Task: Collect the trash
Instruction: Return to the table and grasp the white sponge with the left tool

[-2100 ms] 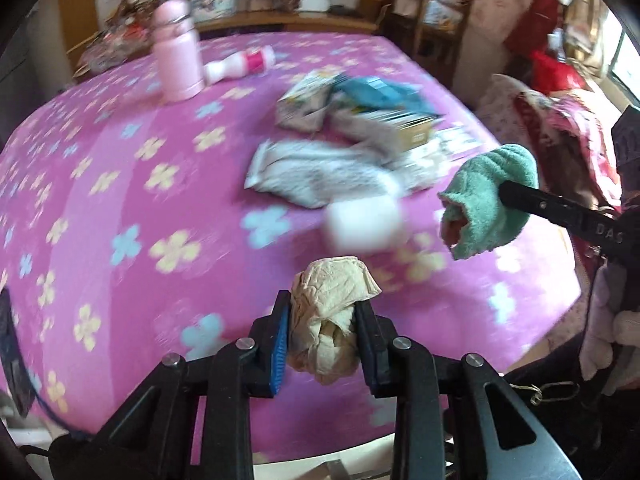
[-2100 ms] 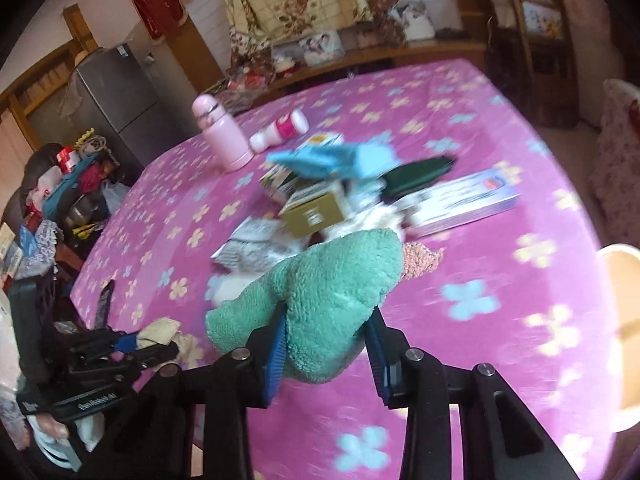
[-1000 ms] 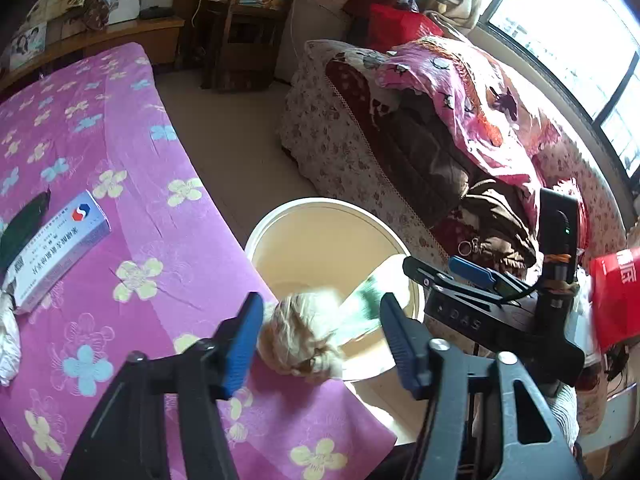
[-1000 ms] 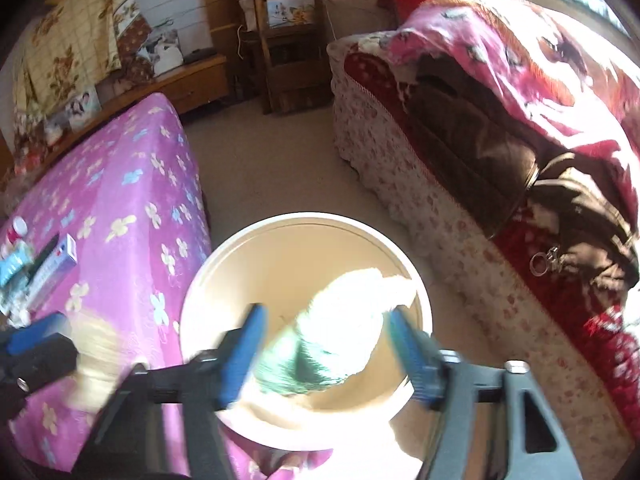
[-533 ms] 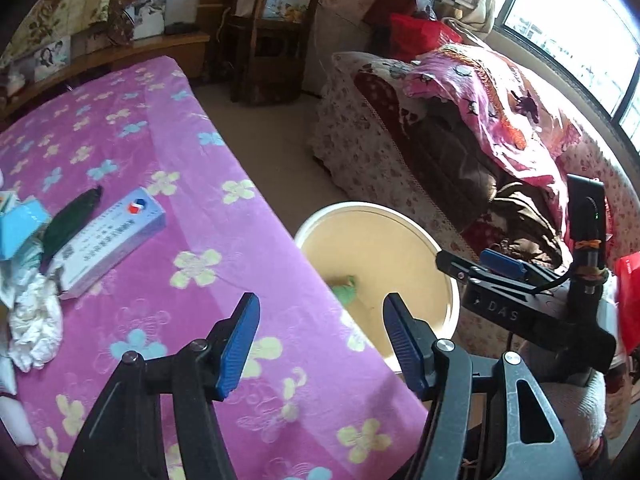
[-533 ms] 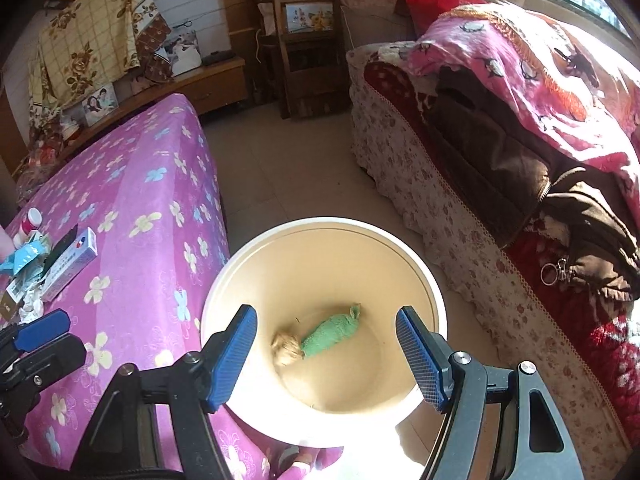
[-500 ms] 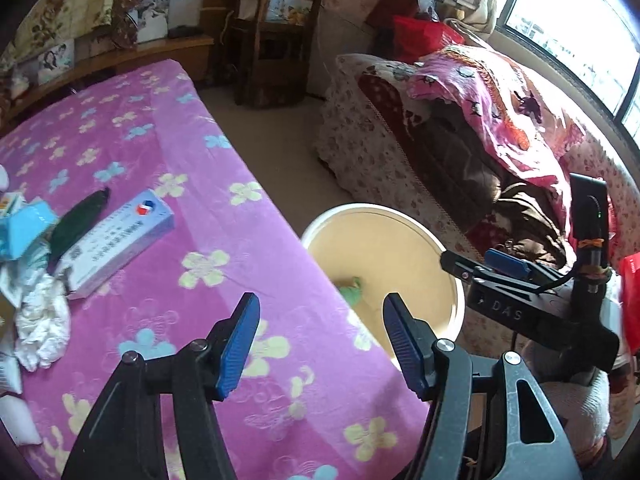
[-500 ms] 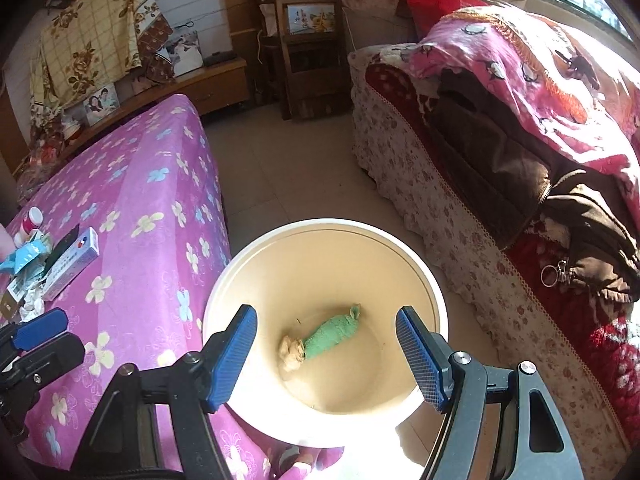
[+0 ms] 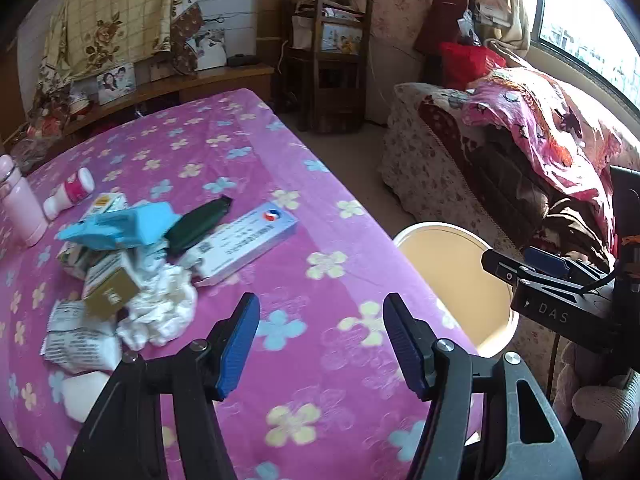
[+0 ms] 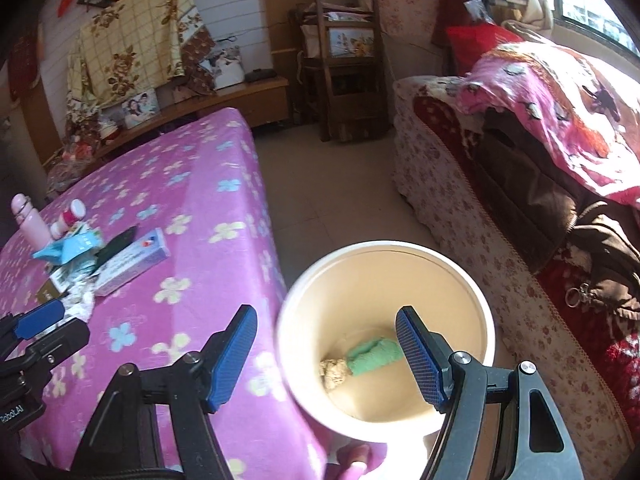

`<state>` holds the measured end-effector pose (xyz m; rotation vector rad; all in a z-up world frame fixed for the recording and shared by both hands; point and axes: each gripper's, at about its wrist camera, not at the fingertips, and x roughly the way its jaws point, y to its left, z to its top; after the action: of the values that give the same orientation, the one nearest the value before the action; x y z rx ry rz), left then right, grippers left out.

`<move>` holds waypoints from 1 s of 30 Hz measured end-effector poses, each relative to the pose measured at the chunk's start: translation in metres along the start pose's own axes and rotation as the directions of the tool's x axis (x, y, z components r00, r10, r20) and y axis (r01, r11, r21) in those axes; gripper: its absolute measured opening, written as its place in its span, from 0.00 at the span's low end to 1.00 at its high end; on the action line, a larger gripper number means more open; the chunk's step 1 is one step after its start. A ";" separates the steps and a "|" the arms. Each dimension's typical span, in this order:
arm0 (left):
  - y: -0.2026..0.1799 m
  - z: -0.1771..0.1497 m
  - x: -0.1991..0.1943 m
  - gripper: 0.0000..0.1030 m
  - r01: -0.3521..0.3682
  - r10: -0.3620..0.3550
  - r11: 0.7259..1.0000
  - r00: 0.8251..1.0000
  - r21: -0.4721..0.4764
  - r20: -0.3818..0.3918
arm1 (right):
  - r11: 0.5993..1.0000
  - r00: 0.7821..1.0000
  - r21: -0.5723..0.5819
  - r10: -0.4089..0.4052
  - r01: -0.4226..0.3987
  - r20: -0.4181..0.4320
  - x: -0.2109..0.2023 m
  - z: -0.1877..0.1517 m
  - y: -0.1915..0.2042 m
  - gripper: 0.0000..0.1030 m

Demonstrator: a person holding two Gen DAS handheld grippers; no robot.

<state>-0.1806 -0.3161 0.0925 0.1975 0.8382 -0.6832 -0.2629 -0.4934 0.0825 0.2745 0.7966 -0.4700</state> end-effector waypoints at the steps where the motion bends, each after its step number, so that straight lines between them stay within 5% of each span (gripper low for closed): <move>1: 0.008 -0.003 -0.006 0.63 -0.013 0.013 1.000 1.000 -0.004 0.005 | 1.000 1.000 -0.006 0.016 -0.016 0.000 -0.002 -0.001 0.007 0.73; 18: 0.145 -0.059 -0.058 0.67 -0.174 0.174 0.978 0.985 -0.118 -0.011 | 0.952 0.969 -0.183 0.232 -0.244 -0.084 0.007 -0.014 0.151 0.73; 30: 0.176 -0.081 -0.029 0.71 -0.144 0.130 0.974 0.988 -0.174 -0.089 | 0.936 0.957 -0.208 0.265 -0.285 -0.118 0.016 -0.014 0.180 0.73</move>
<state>-0.1339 -0.1328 0.0428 0.1174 0.9458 -0.4696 -0.1714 -0.3369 0.0720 0.1948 0.8736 -0.1024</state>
